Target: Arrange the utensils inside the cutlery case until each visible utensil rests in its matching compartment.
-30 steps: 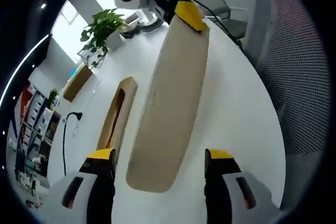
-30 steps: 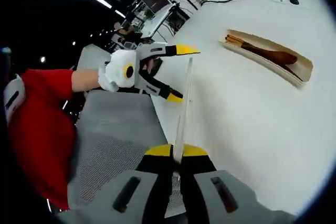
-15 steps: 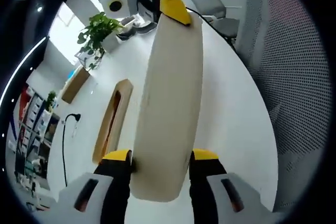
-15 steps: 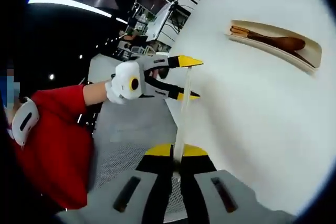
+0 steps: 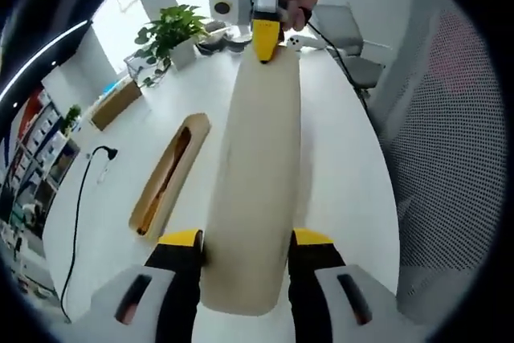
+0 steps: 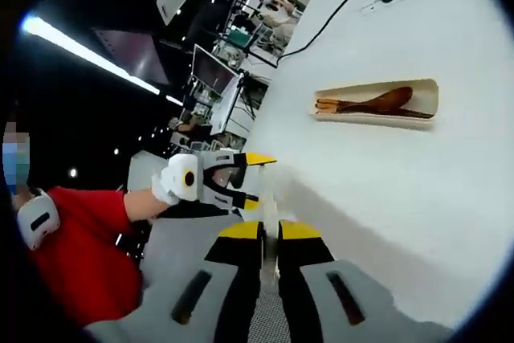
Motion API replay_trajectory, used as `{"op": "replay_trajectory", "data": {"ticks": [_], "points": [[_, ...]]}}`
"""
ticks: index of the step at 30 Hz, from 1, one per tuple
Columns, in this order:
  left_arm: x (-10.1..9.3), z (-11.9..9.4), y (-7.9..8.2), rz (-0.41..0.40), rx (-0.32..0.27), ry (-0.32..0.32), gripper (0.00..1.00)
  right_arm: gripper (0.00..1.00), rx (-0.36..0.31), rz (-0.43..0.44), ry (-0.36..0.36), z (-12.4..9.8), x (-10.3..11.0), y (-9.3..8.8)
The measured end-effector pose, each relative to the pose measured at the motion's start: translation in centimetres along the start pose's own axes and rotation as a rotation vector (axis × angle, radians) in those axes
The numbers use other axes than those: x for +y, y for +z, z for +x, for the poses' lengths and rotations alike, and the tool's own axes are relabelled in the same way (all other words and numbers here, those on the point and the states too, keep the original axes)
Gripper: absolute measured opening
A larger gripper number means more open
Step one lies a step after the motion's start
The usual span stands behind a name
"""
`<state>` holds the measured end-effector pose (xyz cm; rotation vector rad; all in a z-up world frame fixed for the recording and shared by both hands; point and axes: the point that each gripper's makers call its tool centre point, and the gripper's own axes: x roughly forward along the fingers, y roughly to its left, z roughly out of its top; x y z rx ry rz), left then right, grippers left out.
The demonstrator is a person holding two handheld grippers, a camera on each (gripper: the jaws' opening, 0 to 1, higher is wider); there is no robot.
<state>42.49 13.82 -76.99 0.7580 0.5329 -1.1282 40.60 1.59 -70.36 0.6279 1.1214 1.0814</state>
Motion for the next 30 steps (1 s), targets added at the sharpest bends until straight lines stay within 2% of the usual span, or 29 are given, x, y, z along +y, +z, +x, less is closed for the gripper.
{"op": "replay_trajectory", "data": {"ticks": [4, 8, 11, 13, 17, 21, 22, 24, 26, 30], "points": [[0.3, -0.2, -0.2, -0.014, 0.006, -0.016, 0.43, 0.04, -0.009, 0.003, -0.015, -0.5, -0.5, -0.1], [0.7, 0.1, -0.1, -0.02, 0.024, -0.048, 0.43, 0.03, -0.061, 0.03, -0.015, -0.4, -0.6, 0.7], [1.4, 0.0, 0.0, -0.017, 0.037, -0.059, 0.43, 0.04, -0.085, 0.057, -0.056, -0.4, -1.2, 1.3], [1.8, -0.3, 0.4, -0.024, 0.045, -0.079, 0.43, 0.05, -0.092, 0.039, -0.08, -0.6, -1.2, 1.7], [3.0, -0.7, 1.4, -0.027, 0.058, -0.118, 0.43, 0.06, -0.085, 0.063, -0.105, -1.0, -1.0, 2.9], [4.3, -0.8, 2.2, -0.017, 0.061, -0.123, 0.42, 0.07, -0.104, 0.057, -0.146, -1.6, -0.8, 4.4], [4.8, -0.8, 2.4, -0.01, 0.06, -0.124, 0.42, 0.07, -0.115, 0.054, -0.19, -1.9, -1.2, 5.0], [5.7, -0.7, 3.0, 0.012, 0.06, -0.126, 0.42, 0.08, -0.121, 0.038, -0.231, -2.2, -1.6, 5.7], [6.2, -0.4, 3.1, 0.016, 0.1, -0.156, 0.42, 0.09, -0.121, 0.046, -0.25, -2.3, -1.8, 6.2], [7.8, 0.0, 4.3, 0.016, 0.11, -0.174, 0.42, 0.1, -0.143, 0.061, -0.29, -3.1, -2.2, 7.8]]}}
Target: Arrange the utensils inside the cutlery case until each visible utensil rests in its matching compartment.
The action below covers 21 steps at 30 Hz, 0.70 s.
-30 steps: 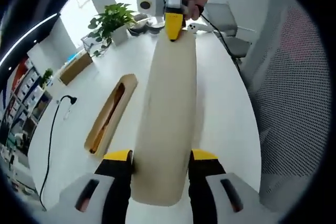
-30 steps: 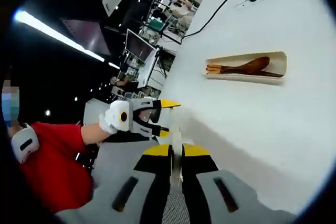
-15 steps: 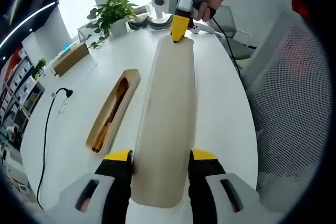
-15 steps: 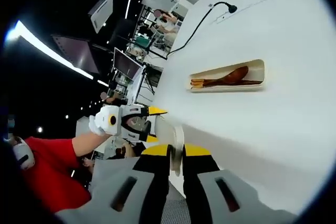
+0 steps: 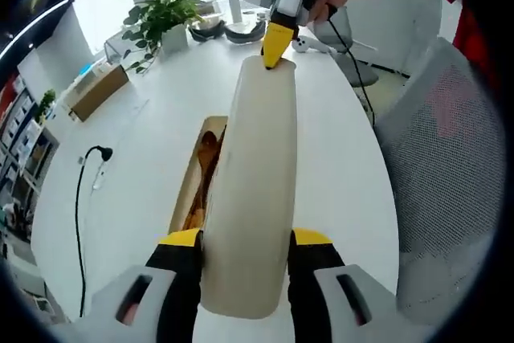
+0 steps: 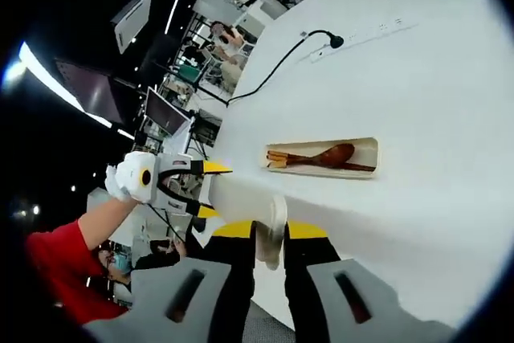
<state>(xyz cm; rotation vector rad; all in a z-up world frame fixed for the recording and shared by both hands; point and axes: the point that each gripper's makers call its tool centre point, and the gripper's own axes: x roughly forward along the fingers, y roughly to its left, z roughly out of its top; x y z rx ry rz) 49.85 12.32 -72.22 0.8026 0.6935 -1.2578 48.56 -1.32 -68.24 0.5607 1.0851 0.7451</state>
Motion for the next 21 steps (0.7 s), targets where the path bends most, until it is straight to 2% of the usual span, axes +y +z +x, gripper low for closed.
{"op": "replay_trajectory", "data": {"ticks": [7, 11, 17, 21], "points": [[2.6, -0.7, 1.5, 0.005, 0.006, -0.01, 0.42, 0.1, 0.01, -0.043, -0.045, -0.9, 0.4, 3.5], [4.1, -0.8, 2.3, 0.008, 0.014, -0.014, 0.42, 0.11, 0.039, -0.07, -0.102, -1.2, -0.1, 5.4], [5.8, 0.0, 2.6, 0.029, 0.067, -0.033, 0.41, 0.13, 0.081, -0.077, -0.159, -0.8, -1.2, 6.9], [6.5, 0.9, 2.0, 0.045, 0.094, -0.039, 0.41, 0.13, 0.088, -0.065, -0.166, -0.2, -2.2, 6.8]]}}
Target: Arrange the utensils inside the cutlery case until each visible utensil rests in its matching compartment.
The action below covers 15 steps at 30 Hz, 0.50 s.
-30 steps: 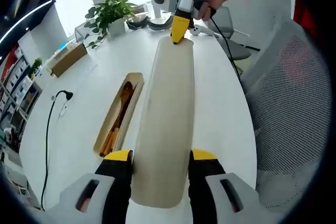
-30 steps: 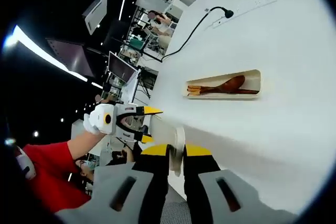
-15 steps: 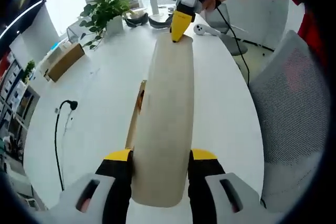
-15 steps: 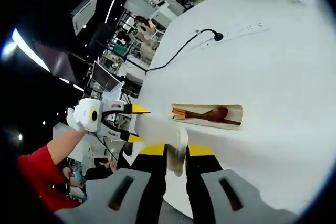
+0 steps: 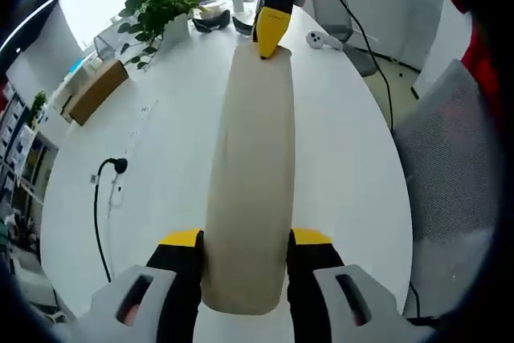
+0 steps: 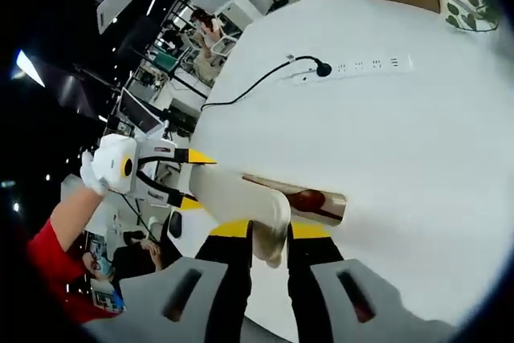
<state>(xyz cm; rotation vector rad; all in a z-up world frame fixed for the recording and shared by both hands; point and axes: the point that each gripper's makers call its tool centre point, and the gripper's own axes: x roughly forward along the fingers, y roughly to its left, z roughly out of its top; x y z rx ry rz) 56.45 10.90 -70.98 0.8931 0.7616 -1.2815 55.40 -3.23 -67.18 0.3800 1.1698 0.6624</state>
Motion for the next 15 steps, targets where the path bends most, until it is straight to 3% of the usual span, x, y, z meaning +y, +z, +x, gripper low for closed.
{"op": "replay_trajectory", "data": {"ticks": [7, 15], "points": [[-0.2, 2.0, -0.8, 0.005, 0.034, -0.03, 0.41, 0.14, 0.025, 0.038, -0.024, 1.7, -2.0, -1.2], [-0.3, 5.1, -2.7, 0.02, 0.144, -0.085, 0.41, 0.14, 0.049, 0.07, -0.051, 4.0, -3.7, -2.3]]}}
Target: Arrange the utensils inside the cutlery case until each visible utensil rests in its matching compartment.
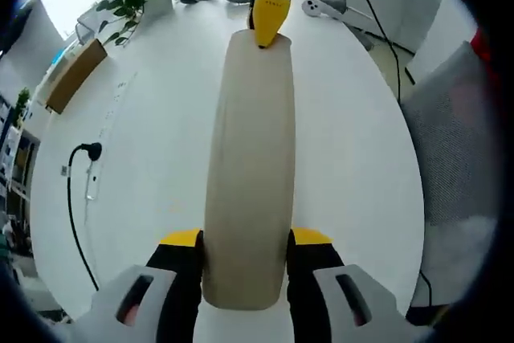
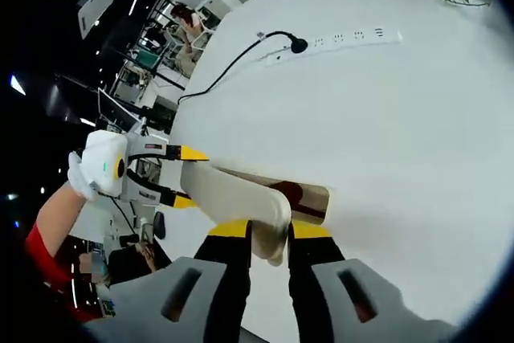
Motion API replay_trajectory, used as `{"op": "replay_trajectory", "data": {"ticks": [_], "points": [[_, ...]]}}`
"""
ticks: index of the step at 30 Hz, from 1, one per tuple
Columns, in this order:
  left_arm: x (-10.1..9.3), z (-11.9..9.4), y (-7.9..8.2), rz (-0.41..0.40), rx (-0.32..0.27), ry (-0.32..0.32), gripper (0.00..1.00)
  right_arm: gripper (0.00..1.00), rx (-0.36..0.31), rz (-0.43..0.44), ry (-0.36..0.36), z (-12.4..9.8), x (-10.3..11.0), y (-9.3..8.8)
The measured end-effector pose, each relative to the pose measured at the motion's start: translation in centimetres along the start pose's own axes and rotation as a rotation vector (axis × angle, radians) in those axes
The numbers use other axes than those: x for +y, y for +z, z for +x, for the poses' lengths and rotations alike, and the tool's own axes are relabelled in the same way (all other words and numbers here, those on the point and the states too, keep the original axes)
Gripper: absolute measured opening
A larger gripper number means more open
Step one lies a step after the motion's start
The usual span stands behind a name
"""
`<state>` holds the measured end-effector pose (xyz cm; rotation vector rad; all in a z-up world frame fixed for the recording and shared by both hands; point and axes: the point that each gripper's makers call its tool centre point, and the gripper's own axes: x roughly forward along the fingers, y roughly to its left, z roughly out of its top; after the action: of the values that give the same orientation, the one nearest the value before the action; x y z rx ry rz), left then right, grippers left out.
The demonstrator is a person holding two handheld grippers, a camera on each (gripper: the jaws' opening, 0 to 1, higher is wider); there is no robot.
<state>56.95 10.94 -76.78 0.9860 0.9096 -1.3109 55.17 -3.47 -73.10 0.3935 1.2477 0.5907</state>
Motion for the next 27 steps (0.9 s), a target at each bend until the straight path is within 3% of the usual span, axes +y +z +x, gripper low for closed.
{"op": "replay_trajectory", "data": {"ticks": [22, 27], "points": [[0.3, 2.8, -0.6, 0.001, 0.066, -0.072, 0.41, 0.15, 0.017, 0.084, -0.002, 2.3, -2.9, -0.8], [0.2, 3.1, -0.8, -0.011, 0.074, -0.069, 0.41, 0.15, 0.003, 0.044, -0.012, 2.5, -2.9, -0.5]]}}
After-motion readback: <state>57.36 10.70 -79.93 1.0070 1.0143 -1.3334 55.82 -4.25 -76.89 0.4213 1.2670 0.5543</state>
